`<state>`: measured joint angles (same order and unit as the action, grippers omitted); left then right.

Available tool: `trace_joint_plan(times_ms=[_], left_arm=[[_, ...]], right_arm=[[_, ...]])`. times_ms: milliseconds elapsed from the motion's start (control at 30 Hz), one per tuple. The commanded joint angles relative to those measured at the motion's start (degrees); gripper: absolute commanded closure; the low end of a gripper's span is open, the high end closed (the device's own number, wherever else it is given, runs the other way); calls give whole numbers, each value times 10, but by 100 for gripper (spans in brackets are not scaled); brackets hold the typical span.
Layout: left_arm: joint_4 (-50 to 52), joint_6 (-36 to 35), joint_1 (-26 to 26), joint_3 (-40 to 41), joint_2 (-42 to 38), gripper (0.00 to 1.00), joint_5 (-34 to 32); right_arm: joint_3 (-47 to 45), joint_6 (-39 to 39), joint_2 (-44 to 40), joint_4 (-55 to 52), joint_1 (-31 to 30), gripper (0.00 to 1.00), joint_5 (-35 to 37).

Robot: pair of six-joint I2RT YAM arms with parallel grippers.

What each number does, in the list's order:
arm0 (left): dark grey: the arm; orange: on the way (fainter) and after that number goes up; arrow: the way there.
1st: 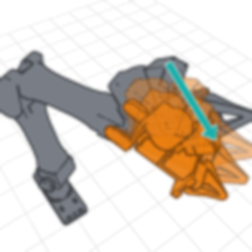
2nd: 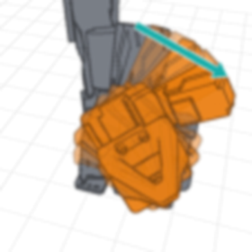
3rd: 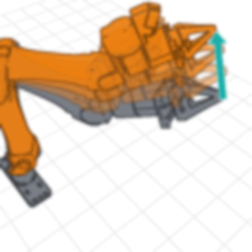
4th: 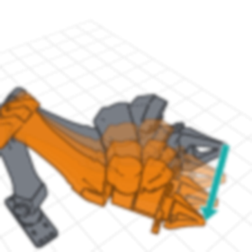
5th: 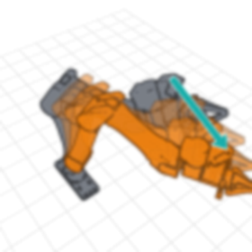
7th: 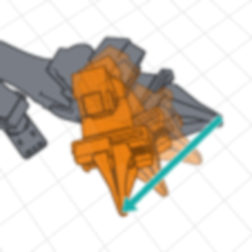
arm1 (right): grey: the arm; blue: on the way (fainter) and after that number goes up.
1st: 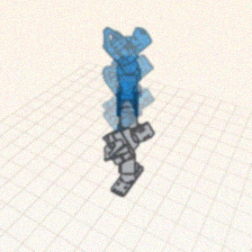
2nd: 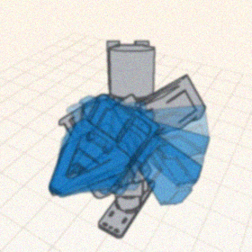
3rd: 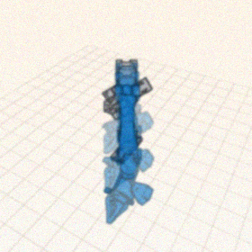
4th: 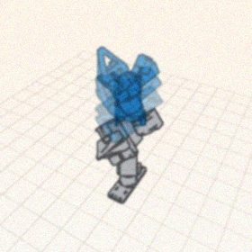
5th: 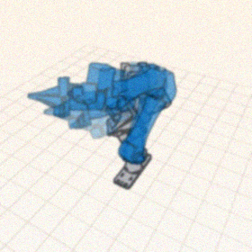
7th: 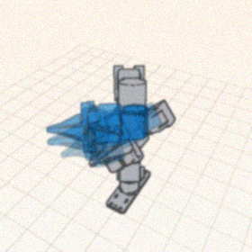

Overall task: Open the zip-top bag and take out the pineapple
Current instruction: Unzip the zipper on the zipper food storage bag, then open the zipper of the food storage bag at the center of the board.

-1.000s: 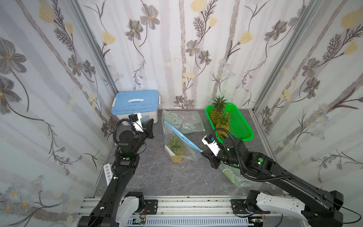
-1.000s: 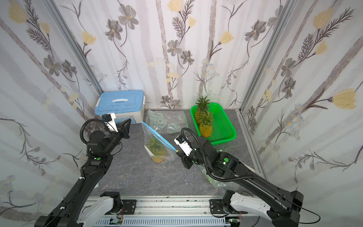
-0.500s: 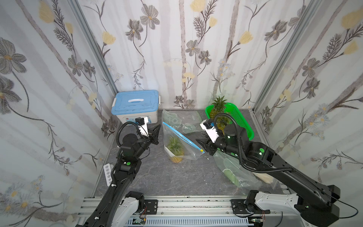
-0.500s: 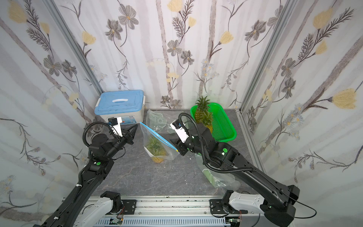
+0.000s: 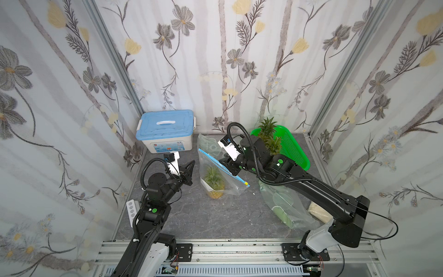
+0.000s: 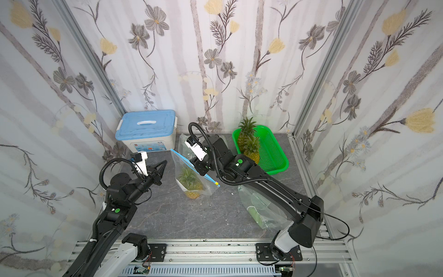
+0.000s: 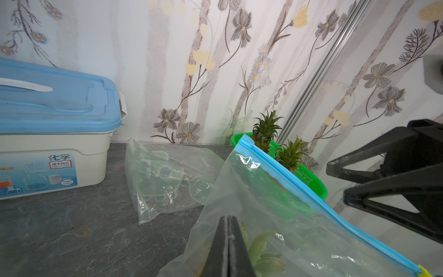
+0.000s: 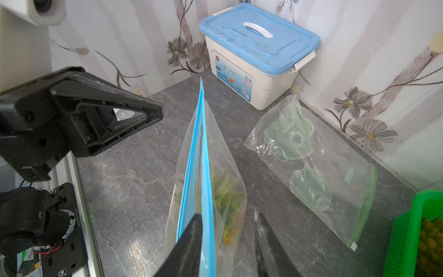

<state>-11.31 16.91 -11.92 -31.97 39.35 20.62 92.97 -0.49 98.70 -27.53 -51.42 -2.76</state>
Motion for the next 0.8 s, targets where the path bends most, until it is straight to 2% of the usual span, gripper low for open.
trace_joint_plan(times_ms=[0,333,400,500,533,567,767], left_arm=[[-3,0,0,2,-5,100,-5],[-8,1,0,10,-5,100,-4],[-9,5,0,12,-6,100,-3],[-6,24,0,13,-7,100,2],[-4,36,0,11,-7,96,8],[-3,48,0,10,-7,90,17],[25,174,-9,1,-39,54,75]], right_arm=[[18,13,23,9,0,63,-14],[20,9,48,13,4,64,-52],[21,8,51,13,4,72,-62],[21,6,52,12,4,93,-64],[22,6,51,12,4,99,-63],[22,5,49,12,4,100,-64],[21,-1,47,18,4,100,-63]])
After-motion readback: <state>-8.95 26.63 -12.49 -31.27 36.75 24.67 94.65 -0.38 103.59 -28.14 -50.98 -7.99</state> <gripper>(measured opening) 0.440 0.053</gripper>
